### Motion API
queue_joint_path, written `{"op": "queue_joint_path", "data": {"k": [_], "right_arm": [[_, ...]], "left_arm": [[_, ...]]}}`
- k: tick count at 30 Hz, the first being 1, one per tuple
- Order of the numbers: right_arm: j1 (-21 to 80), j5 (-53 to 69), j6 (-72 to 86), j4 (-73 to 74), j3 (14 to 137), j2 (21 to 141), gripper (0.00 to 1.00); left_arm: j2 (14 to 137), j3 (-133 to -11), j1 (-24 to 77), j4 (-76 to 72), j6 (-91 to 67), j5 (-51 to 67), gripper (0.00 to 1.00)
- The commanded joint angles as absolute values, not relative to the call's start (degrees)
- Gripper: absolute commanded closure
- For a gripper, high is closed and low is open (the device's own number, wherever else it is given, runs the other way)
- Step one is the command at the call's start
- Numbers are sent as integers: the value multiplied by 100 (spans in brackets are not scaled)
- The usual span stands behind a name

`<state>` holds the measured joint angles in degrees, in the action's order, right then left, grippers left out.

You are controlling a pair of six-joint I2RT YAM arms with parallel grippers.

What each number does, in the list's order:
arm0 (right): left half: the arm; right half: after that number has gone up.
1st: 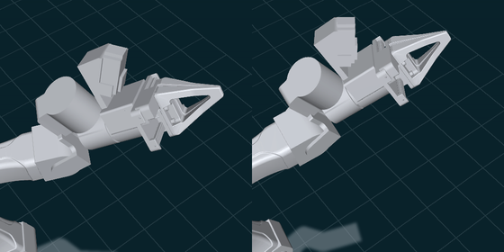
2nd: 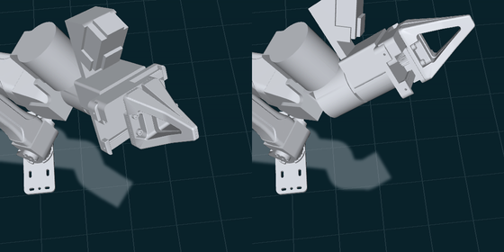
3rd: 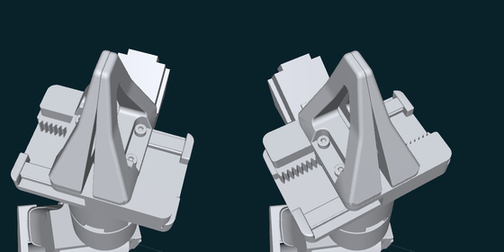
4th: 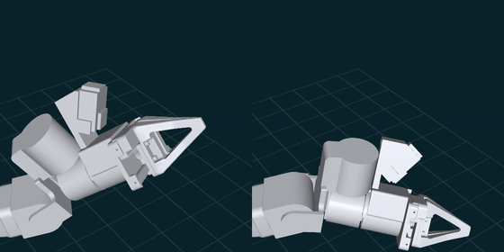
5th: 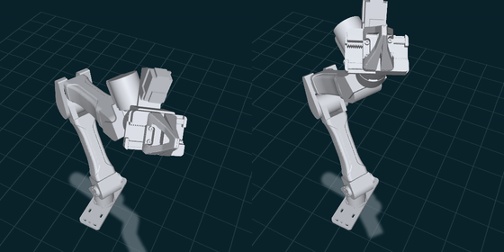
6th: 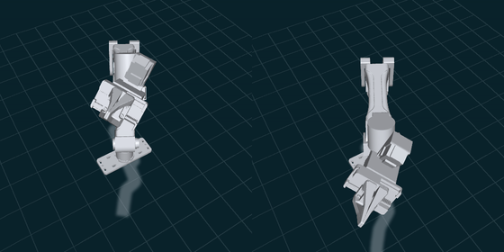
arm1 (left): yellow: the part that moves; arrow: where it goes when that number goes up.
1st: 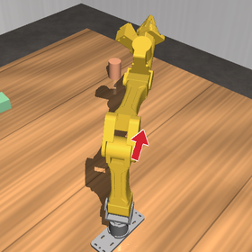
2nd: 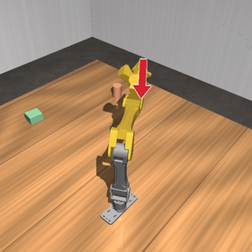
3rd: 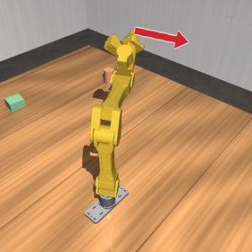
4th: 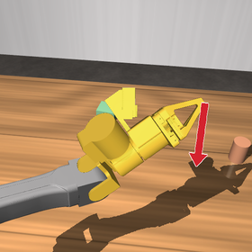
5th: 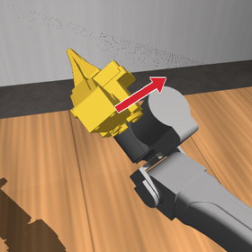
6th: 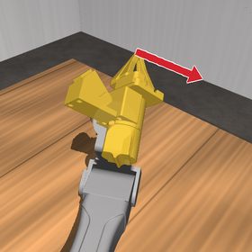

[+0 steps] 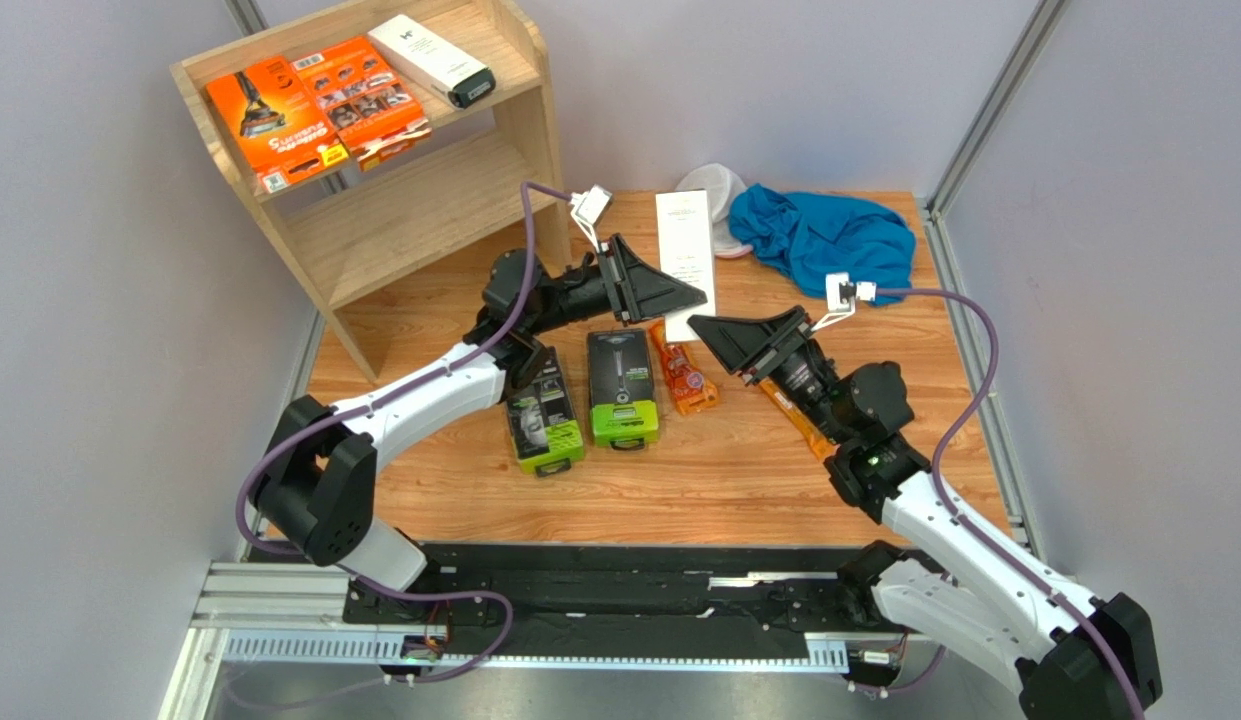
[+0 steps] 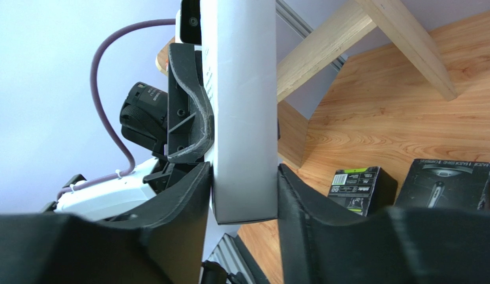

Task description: Place and organize the shaving razors onto the shelf

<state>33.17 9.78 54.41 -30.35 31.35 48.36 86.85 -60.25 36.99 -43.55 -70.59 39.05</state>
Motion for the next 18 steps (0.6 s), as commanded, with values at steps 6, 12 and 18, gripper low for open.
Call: {"op": "queue_joint_path", "data": {"k": [6, 12, 18], "right_arm": [[3287, 1125, 5405, -3147, 3349, 4764, 83], [3261, 1064, 5291, -2497, 3559, 4615, 89], [3226, 1160, 5168, -1698, 4076, 4710, 92]], "left_arm": [[8657, -6126, 3691, -4949, -7172, 3893, 97], [8403, -6170, 3534, -4090, -6628, 4016, 70], [7691, -6328, 3402, -1816, -5187, 3411, 25]]}}
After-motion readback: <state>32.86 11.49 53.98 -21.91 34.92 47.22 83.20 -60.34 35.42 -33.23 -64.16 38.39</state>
